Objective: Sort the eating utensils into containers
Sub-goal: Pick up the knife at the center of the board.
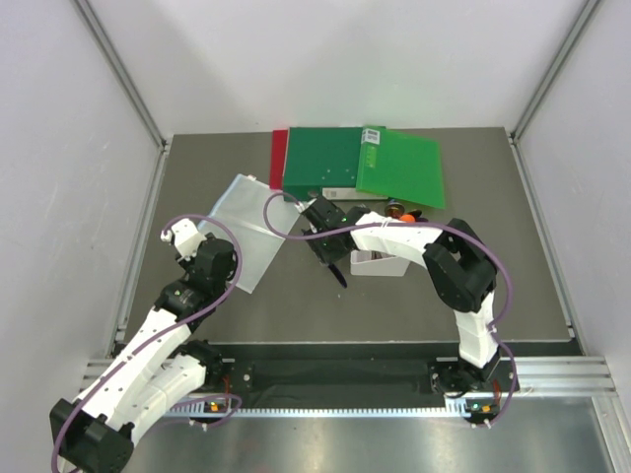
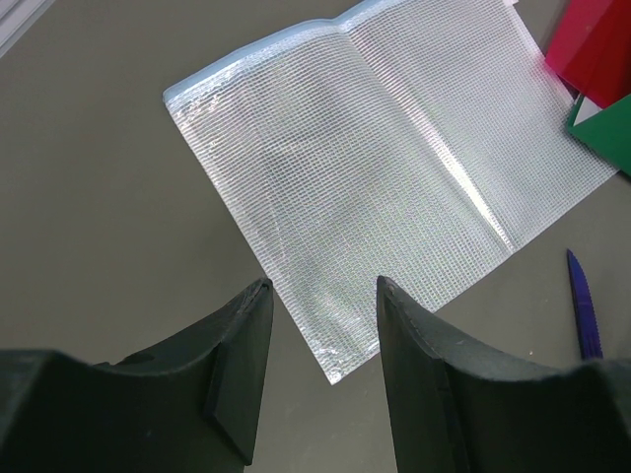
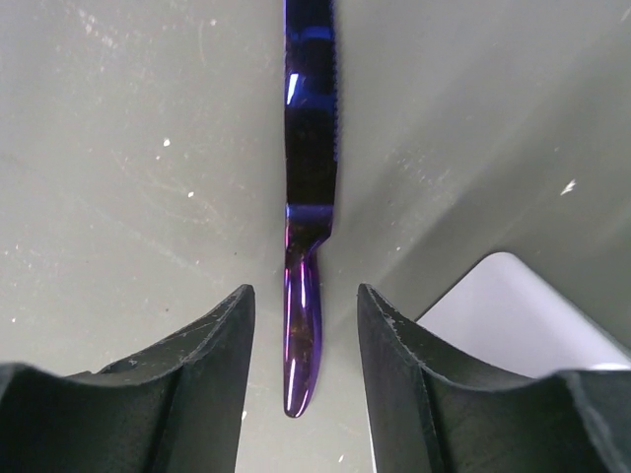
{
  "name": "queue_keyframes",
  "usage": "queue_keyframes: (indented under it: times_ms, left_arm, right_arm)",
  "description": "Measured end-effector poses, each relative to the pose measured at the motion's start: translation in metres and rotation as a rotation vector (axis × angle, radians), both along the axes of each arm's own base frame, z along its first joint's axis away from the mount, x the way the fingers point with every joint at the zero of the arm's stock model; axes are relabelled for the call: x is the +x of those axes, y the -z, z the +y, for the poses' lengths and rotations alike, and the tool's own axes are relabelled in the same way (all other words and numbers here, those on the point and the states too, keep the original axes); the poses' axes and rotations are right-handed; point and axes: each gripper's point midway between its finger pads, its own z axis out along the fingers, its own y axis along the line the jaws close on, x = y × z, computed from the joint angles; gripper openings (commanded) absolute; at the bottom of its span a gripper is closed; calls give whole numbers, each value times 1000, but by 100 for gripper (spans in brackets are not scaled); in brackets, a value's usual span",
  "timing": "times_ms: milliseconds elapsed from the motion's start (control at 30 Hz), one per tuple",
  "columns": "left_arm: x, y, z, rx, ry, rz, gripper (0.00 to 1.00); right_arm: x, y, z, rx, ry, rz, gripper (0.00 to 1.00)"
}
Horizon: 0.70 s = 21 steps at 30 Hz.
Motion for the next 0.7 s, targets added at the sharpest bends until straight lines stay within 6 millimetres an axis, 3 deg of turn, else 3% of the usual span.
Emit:
queue_keyframes:
  times_ms: [133,267,333,433,500,700]
  left_arm:
    - [0,0,0,-2,2,0,51]
    - [0,0,0,-2,2,0,51]
    - [0,0,0,-2,2,0,51]
    - [0,1,0,-1,3,2,51]
    - [0,1,0,-1,3,2,51]
    - [0,1,0,0,3,2,51]
  right_arm:
    - [-4,2,-1,-2,-7,21,45]
    - [-9,9,0,-4,-17,49,33]
    - [-12,19,0,-14,-22,76,23]
    - [-11,20,4,-7,-27,82,15]
    - [-10,20,4,-9,-29,85,0]
    - [-10,20,3,-10,-31,91,0]
